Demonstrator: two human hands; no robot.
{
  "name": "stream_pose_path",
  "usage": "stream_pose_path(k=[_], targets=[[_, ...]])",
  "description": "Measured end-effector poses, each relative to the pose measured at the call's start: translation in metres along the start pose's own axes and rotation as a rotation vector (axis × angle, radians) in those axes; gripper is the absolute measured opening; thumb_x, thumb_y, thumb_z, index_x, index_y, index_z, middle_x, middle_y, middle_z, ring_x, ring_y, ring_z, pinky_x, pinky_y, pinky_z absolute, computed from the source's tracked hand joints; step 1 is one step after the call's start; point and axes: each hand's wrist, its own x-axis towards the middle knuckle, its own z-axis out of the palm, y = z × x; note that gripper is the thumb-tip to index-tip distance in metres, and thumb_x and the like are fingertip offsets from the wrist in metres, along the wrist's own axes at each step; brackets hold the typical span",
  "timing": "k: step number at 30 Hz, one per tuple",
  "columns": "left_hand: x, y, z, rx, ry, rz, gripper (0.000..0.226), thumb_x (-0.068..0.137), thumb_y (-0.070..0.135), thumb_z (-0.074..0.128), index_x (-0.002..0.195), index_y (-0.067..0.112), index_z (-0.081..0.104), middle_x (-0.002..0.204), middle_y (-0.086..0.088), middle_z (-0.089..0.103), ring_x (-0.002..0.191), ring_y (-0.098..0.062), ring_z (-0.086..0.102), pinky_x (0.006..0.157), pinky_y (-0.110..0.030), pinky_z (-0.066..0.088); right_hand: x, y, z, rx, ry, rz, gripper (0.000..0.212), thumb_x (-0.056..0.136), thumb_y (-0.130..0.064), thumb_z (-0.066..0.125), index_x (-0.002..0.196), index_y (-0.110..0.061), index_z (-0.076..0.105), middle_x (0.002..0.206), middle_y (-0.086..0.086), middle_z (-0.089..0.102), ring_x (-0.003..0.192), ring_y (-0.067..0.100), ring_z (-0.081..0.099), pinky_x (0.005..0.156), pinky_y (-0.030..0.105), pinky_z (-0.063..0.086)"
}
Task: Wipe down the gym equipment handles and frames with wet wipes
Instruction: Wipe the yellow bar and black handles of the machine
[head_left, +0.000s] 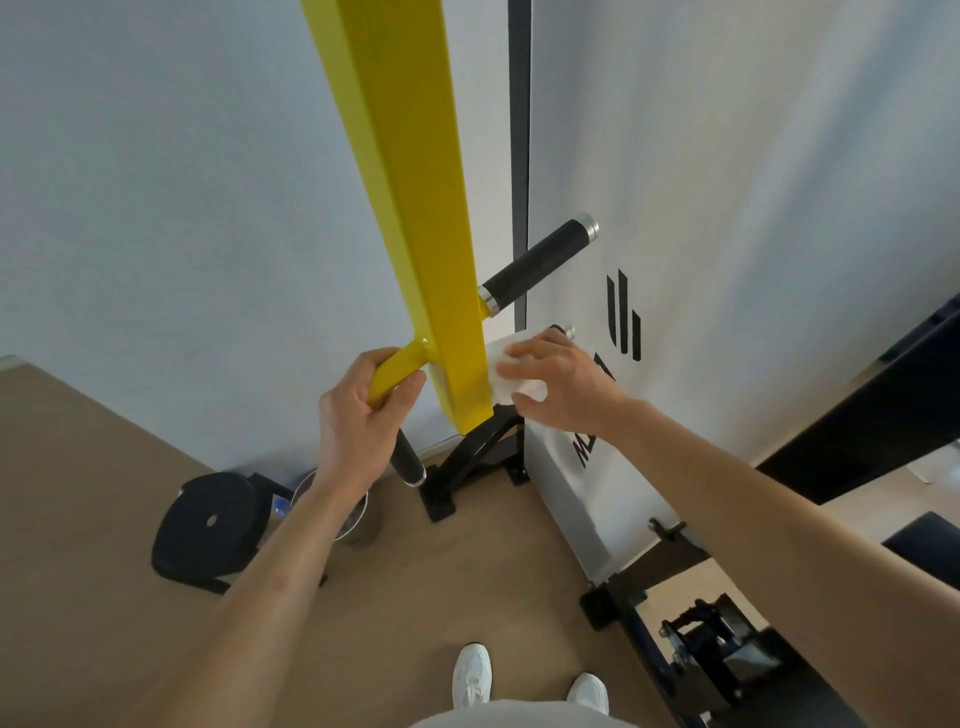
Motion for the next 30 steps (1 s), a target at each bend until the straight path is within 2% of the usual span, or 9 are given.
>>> stream_pose_path(k=[4,8,10,14,20,22,26,28,30], targets=[[-0.001,0.001,0.004,-0.008,-0.004,0.010,0.039,0.092,0.041,0.061,0.119,0.013,0.063,0.081,0.004,0.064,0.070,-0.022,0.063,0.065,-0.032,0.054,0.001,0.012,-0.005,-0.049,0.119,0.085,0.023,0.087,-0.015,0.077,0.110,-0.016,0.077,0.115,0.006,0.071,0.109,0.032,0.056,0.086,0.047,0.056],[0.001,-0.001,0.003,-0.019,-0.007,0.001,0.046,0.089,0.046,0.058,0.120,0.011,0.063,0.086,-0.003,0.065,0.076,-0.025,0.064,0.070,-0.035,0.054,-0.002,0.014,-0.001,-0.068,0.228,0.203,0.021,0.085,-0.014,0.079,0.106,-0.016,0.078,0.114,0.003,0.072,0.111,0.029,0.057,0.086,0.047,0.058],[0.001,-0.001,0.004,-0.033,0.001,-0.006,0.043,0.090,0.045,0.059,0.118,0.014,0.063,0.086,-0.003,0.066,0.076,-0.026,0.064,0.071,-0.039,0.055,-0.002,0.002,0.008,-0.053,0.263,0.143,0.020,0.085,-0.016,0.078,0.105,-0.017,0.078,0.113,0.002,0.073,0.108,0.027,0.058,0.085,0.043,0.057],[-0.001,0.001,0.003,-0.047,0.012,-0.023,0.034,0.090,0.044,0.059,0.115,0.020,0.062,0.083,-0.001,0.066,0.074,-0.024,0.063,0.070,-0.040,0.055,-0.001,-0.017,0.023,-0.040,0.161,-0.055,0.016,0.091,-0.021,0.070,0.106,-0.025,0.072,0.115,-0.004,0.071,0.108,0.020,0.058,0.090,0.038,0.053],[-0.002,-0.001,0.002,-0.070,-0.006,-0.039,0.036,0.091,0.041,0.061,0.118,0.017,0.063,0.086,-0.001,0.065,0.076,-0.026,0.063,0.072,-0.045,0.055,-0.005,0.019,0.002,-0.098,0.303,0.156,0.015,0.091,-0.014,0.069,0.103,-0.017,0.078,0.114,0.002,0.074,0.106,0.030,0.060,0.081,0.044,0.058],[-0.001,0.001,0.002,-0.079,0.003,-0.048,0.034,0.091,0.040,0.062,0.116,0.017,0.063,0.086,0.000,0.065,0.076,-0.025,0.062,0.071,-0.046,0.056,-0.002,0.010,0.007,-0.114,0.310,0.126,0.014,0.091,-0.012,0.068,0.101,-0.016,0.076,0.114,0.002,0.073,0.105,0.030,0.059,0.080,0.043,0.058],[-0.002,0.000,0.002,-0.080,0.000,-0.046,0.034,0.090,0.039,0.062,0.117,0.018,0.063,0.084,0.004,0.065,0.074,-0.022,0.063,0.070,-0.044,0.056,-0.001,-0.019,0.026,-0.081,0.135,-0.115,0.012,0.095,-0.017,0.065,0.105,-0.021,0.069,0.112,-0.002,0.070,0.103,0.022,0.057,0.088,0.039,0.053],[-0.003,0.000,0.002,-0.078,-0.005,-0.048,0.037,0.090,0.040,0.061,0.118,0.016,0.062,0.085,-0.001,0.065,0.075,-0.026,0.063,0.071,-0.046,0.056,-0.002,-0.005,0.021,-0.085,0.176,-0.094,0.014,0.093,-0.014,0.068,0.105,-0.020,0.070,0.113,-0.002,0.070,0.104,0.024,0.058,0.085,0.039,0.055],[-0.002,0.001,0.002,-0.081,-0.002,-0.046,0.040,0.090,0.041,0.060,0.119,0.013,0.063,0.086,-0.004,0.065,0.075,-0.028,0.063,0.072,-0.049,0.057,-0.004,0.015,0.010,-0.123,0.240,0.040,0.022,0.085,-0.005,0.075,0.103,-0.018,0.073,0.115,0.001,0.071,0.106,0.029,0.058,0.076,0.042,0.059]])
